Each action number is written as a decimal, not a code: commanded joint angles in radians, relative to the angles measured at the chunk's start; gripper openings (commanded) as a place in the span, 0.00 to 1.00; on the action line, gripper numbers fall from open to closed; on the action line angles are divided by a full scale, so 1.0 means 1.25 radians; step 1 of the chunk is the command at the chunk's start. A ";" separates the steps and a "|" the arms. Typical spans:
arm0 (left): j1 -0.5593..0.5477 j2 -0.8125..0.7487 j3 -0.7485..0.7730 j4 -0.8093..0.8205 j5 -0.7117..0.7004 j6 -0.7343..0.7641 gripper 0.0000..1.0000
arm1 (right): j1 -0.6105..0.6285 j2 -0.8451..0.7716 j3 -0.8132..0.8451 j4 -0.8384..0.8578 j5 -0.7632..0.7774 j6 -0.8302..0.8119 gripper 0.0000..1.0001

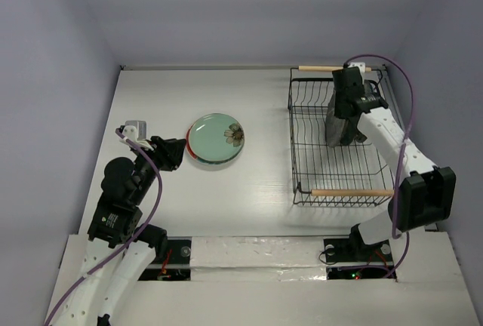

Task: Unload the plates from the dish rack

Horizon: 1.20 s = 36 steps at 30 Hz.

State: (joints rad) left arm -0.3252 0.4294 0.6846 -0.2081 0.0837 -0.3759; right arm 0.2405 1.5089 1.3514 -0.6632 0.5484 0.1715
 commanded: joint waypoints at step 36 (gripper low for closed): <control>-0.002 -0.012 0.008 0.029 -0.001 -0.001 0.33 | 0.359 0.100 0.042 0.654 -0.578 0.464 0.00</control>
State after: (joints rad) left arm -0.3252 0.4202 0.6846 -0.2077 0.0814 -0.3759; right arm 0.6910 1.6642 1.3834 -0.1730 -0.0971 0.6098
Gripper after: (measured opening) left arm 0.324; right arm 0.150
